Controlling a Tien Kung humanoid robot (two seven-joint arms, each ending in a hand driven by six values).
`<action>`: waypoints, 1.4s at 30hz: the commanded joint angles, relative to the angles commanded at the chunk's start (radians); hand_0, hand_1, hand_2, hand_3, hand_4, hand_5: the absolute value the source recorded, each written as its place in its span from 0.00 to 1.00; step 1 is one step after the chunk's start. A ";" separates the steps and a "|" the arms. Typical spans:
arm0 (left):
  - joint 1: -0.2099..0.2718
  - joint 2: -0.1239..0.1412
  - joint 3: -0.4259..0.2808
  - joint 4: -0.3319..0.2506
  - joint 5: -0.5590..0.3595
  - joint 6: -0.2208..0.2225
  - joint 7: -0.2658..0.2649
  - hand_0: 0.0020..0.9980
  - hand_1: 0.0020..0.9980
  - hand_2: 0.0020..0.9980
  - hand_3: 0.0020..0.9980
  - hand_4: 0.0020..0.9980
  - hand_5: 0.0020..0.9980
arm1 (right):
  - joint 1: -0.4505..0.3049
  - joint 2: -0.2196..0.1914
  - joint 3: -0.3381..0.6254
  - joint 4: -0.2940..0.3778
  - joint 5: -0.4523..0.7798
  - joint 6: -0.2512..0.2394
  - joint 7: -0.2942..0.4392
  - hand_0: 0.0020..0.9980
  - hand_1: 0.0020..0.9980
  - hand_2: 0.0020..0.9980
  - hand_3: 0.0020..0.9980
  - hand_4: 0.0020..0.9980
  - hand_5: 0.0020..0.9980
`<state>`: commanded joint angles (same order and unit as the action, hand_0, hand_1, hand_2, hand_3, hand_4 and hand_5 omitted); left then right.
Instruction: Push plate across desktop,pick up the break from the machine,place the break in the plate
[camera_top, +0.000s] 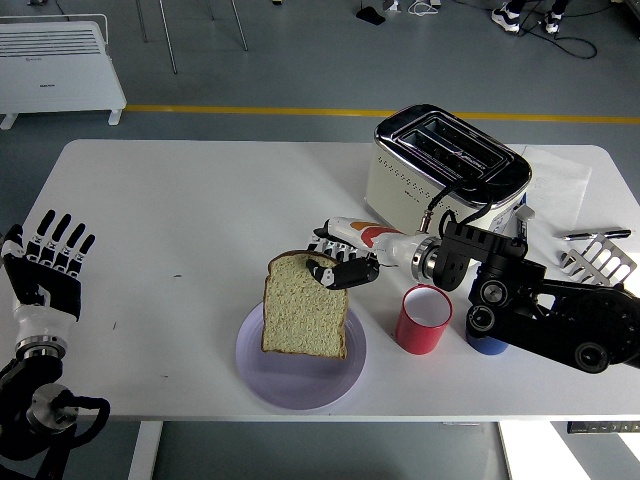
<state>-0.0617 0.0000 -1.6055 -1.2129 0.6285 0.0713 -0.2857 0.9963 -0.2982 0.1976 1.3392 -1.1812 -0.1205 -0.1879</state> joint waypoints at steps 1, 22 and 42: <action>-0.001 0.000 -0.001 0.000 0.001 -0.001 0.002 0.74 0.76 0.80 0.77 0.57 1.00 | -0.005 0.001 -0.002 -0.003 -0.001 -0.001 0.002 0.28 0.33 0.39 0.40 0.40 0.22; -0.010 0.000 -0.012 0.005 0.009 -0.002 -0.002 0.74 0.76 0.80 0.78 0.58 1.00 | -0.047 0.040 -0.055 -0.113 -0.037 0.017 0.131 0.38 0.41 0.47 0.57 0.24 0.35; -0.011 0.000 -0.018 0.006 0.006 -0.003 -0.006 0.73 0.76 0.80 0.78 0.58 1.00 | -0.093 0.063 -0.024 -0.180 -0.068 0.032 0.168 0.47 0.53 0.60 0.68 0.25 0.33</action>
<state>-0.0725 0.0000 -1.6231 -1.2067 0.6342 0.0681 -0.2920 0.9031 -0.2356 0.1734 1.1595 -1.2489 -0.0887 -0.0195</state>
